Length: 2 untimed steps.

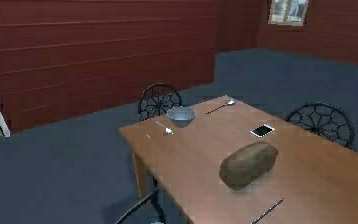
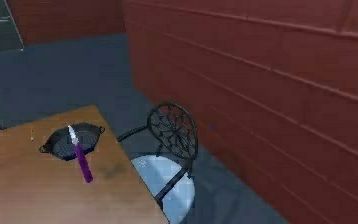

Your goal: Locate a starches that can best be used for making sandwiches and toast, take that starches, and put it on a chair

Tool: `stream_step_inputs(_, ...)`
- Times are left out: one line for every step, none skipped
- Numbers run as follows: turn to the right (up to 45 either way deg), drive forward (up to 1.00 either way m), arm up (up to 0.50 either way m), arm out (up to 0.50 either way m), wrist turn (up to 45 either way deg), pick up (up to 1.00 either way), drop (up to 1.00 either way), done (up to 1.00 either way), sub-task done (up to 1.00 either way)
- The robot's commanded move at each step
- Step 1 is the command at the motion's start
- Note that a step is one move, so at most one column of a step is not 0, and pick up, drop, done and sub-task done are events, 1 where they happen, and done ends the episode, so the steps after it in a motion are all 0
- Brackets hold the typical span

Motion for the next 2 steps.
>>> stream_step_inputs(-45.0,0.0,0.0,0.0,0.0,0.0,0.0,0.0,0.0)
stream_step_inputs(-18.0,0.0,0.0,0.0,0.0,0.0,0.0,0.0,0.0)
